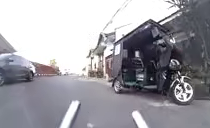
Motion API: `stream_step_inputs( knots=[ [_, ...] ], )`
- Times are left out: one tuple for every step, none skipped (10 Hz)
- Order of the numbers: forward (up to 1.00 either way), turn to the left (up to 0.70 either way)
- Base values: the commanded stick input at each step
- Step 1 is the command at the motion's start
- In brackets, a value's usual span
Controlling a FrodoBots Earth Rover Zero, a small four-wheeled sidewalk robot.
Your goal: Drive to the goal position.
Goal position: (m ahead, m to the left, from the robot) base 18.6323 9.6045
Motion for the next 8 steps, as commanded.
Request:
stream_step_inputs(
  knots=[
    [0.85, 0.00],
    [0.85, 0.00],
    [0.85, 0.00],
    [0.85, 0.00],
    [0.85, 0.00],
    [0.85, 0.00],
    [0.85, 0.00],
    [0.85, 0.00]
  ],
)
